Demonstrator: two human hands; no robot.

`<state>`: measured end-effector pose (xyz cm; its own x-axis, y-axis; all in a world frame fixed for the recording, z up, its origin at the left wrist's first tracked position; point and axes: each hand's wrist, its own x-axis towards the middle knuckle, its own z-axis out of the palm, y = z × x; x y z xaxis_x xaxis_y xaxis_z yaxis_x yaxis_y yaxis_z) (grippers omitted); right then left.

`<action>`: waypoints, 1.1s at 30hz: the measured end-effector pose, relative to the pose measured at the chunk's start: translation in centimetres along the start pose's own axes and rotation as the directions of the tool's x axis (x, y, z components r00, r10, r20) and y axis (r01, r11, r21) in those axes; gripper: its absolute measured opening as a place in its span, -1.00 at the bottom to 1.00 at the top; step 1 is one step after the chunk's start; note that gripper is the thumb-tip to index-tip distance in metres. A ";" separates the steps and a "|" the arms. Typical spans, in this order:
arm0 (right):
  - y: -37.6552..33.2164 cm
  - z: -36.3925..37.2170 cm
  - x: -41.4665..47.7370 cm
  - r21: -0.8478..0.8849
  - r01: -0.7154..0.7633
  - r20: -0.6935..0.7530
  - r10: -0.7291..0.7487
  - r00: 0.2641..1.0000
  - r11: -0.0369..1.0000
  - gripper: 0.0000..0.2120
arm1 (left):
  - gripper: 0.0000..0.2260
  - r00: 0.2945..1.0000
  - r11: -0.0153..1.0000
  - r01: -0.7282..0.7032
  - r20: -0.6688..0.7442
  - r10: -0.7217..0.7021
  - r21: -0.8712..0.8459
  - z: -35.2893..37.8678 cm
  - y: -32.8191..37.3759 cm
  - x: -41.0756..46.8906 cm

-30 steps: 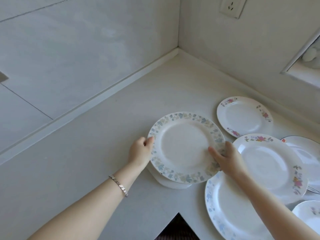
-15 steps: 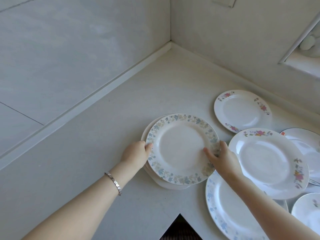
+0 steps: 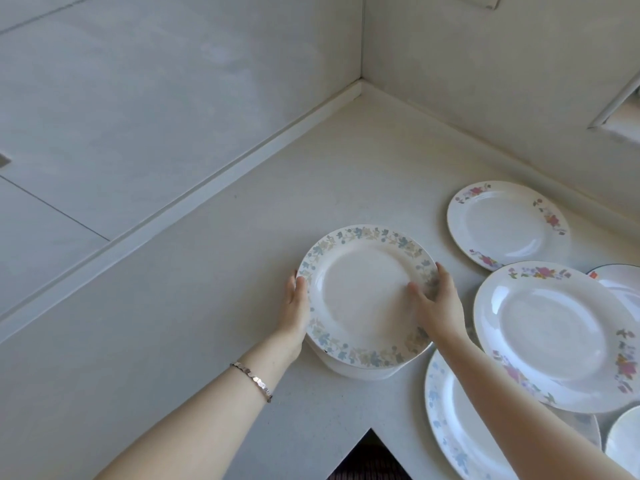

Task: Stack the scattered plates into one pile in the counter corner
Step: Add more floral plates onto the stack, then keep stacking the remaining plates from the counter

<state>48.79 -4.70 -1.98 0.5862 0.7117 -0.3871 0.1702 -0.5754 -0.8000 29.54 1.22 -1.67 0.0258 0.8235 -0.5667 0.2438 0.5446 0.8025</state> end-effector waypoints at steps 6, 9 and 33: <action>0.1 -0.3 0.1 -0.029 -0.021 0.040 0.023 0.999 0.999 -0.42 | -0.56 1.000 0.999 0.001 -0.004 -0.001 0.051 0.1 0.1 -0.4; -0.2 -0.6 -0.1 -0.361 0.070 0.066 -0.050 0.997 0.930 -0.36 | -0.55 1.000 0.981 -0.004 -0.014 0.006 0.196 0.1 0.0 0.2; -10.5 29.5 -25.5 -0.195 0.846 0.914 -0.221 0.341 0.495 -0.78 | -0.76 0.671 0.570 0.112 -0.362 -0.648 -0.814 -41.7 -22.7 -15.8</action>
<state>8.73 -4.89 2.82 -0.5618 0.7382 -0.3735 0.7353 0.2385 -0.6344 -16.85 -17.54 -3.18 -0.4911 0.2568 -0.8324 -0.6468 0.5326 0.5459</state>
